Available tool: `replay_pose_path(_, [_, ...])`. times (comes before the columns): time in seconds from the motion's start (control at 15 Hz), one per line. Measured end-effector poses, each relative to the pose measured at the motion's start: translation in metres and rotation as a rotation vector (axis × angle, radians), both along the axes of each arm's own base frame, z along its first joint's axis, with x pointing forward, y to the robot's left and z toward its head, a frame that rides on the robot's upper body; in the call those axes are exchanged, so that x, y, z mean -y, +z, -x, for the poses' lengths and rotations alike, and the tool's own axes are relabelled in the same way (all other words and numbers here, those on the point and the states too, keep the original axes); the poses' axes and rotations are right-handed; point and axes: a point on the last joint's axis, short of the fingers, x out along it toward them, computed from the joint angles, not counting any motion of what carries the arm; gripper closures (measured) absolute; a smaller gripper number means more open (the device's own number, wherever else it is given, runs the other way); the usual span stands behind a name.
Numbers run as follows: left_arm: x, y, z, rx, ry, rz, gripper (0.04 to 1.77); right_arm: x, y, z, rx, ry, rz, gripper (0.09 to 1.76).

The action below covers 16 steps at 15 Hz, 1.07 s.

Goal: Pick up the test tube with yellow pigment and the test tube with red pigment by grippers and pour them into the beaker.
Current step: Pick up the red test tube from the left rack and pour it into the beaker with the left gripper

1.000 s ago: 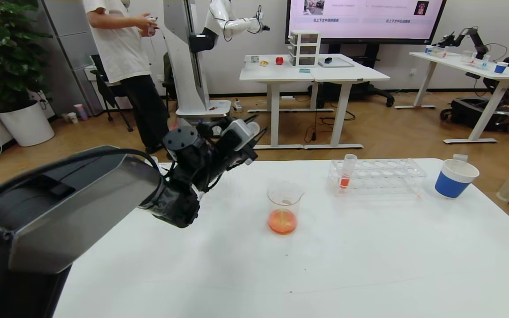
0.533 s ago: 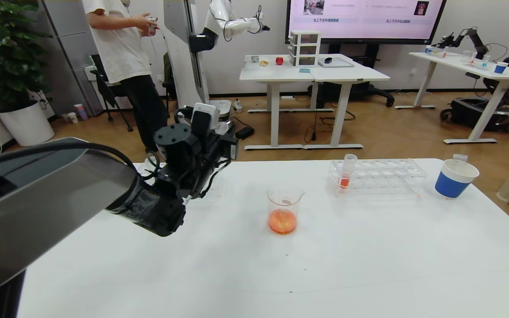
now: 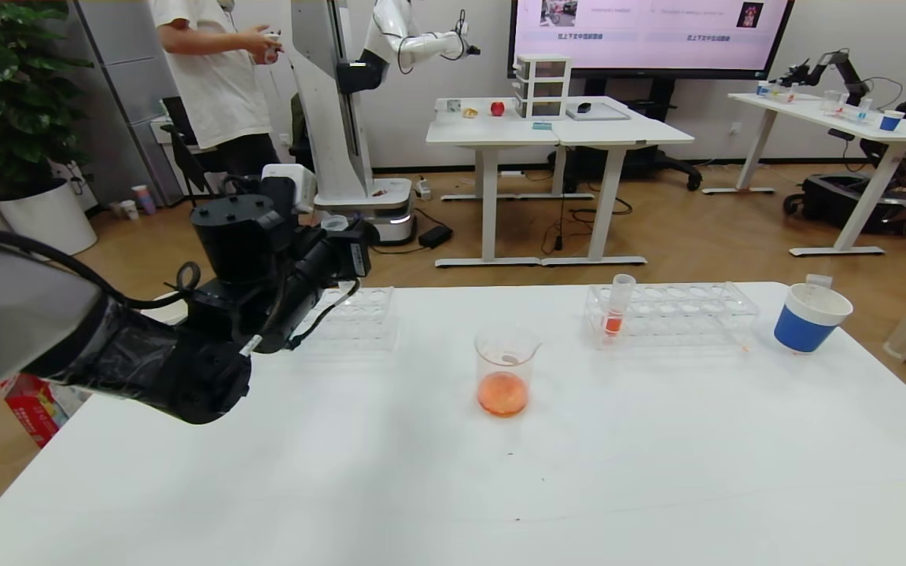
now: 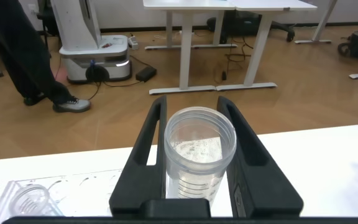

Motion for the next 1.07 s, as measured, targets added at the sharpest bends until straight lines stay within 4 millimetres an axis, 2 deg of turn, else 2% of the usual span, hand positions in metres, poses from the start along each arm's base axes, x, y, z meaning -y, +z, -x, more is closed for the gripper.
replay_pose_path(0.27, [-0.069, 0.008, -0.002, 0.009, 0.09, -0.002, 1.26, 0.0, 0.0, 0.0, 0.0, 0.0, 0.0, 0.11])
replay_pose_path(0.53, [-0.152, 0.018, 0.002, 0.032, 0.184, -0.004, 1.26, 0.0, 0.0, 0.0, 0.0, 0.0, 0.0, 0.11])
replay_pose_path(0.67, [-0.183, 0.018, 0.006, 0.032, 0.227, -0.004, 1.26, 0.0, 0.0, 0.0, 0.0, 0.0, 0.0, 0.11])
replay_pose_path(0.87, [-0.217, 0.01, 0.007, 0.014, 0.304, -0.002, 1.26, 0.0, 0.0, 0.0, 0.0, 0.0, 0.0, 0.11])
replay_pose_path(1.07, [-0.231, -0.004, 0.001, -0.014, 0.338, 0.002, 1.26, 0.0, 0.0, 0.0, 0.0, 0.0, 0.0, 0.11])
